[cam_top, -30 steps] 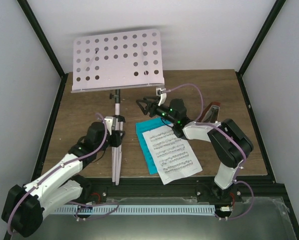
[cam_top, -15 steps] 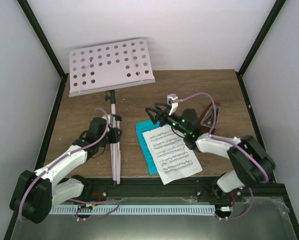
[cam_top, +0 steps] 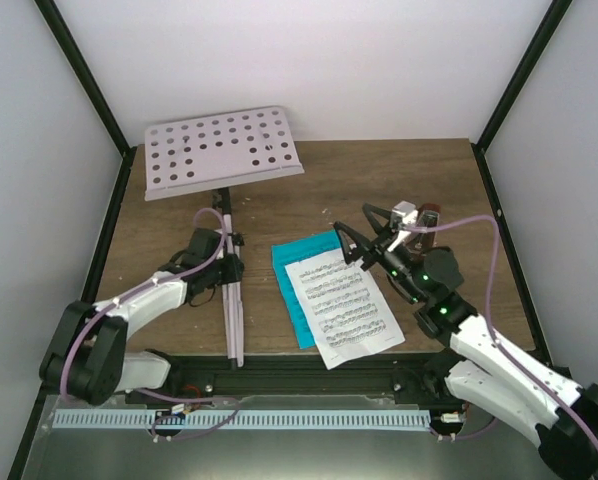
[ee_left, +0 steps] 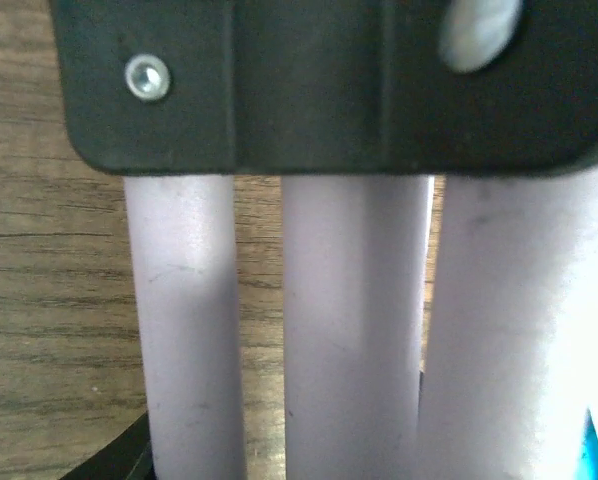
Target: Pack up the instrument practice props
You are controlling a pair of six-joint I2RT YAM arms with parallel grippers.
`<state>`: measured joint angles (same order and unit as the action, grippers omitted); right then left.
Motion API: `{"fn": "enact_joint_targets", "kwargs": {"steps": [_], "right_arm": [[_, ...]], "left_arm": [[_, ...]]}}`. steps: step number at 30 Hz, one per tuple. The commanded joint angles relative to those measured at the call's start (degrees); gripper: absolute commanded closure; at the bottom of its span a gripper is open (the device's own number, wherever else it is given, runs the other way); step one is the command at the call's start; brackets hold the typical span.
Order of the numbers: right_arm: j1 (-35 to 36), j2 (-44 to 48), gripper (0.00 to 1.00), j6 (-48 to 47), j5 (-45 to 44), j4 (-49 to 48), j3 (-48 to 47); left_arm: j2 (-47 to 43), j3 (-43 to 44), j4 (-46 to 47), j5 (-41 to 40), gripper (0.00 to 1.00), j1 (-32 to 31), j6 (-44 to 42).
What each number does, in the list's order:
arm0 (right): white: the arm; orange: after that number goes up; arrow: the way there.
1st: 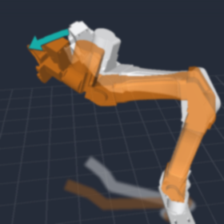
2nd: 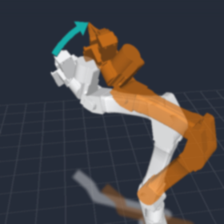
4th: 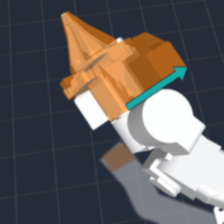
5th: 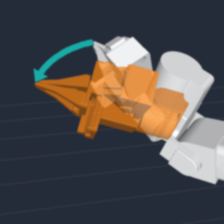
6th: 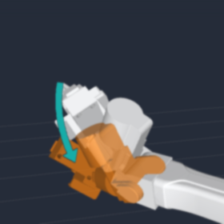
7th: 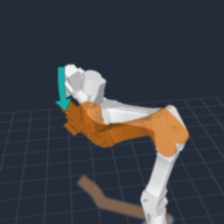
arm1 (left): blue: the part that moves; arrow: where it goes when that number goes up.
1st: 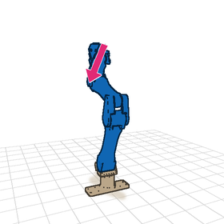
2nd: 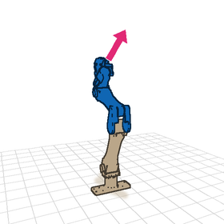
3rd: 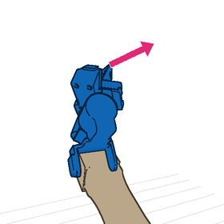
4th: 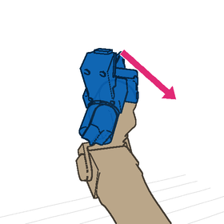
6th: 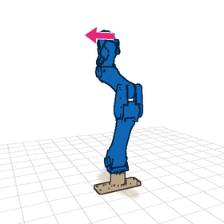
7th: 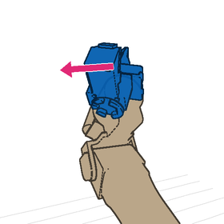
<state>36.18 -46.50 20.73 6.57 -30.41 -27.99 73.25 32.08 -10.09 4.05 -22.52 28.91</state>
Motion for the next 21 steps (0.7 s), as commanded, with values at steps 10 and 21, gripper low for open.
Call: {"fn": "enact_joint_targets", "kwargs": {"steps": [10, 21], "right_arm": [[0.16, 19.42, 0.00, -4.55, -10.46, 21.11, 2.29], [0.11, 26.40, 0.00, -5.09, -14.43, 24.91, 4.94]], "left_arm": [[12.50, 5.93, 12.38, -6.98, 1.00, -0.57, 0.70], [18.07, 9.53, 10.07, -4.97, 0.81, -0.59, 1.74]]}}
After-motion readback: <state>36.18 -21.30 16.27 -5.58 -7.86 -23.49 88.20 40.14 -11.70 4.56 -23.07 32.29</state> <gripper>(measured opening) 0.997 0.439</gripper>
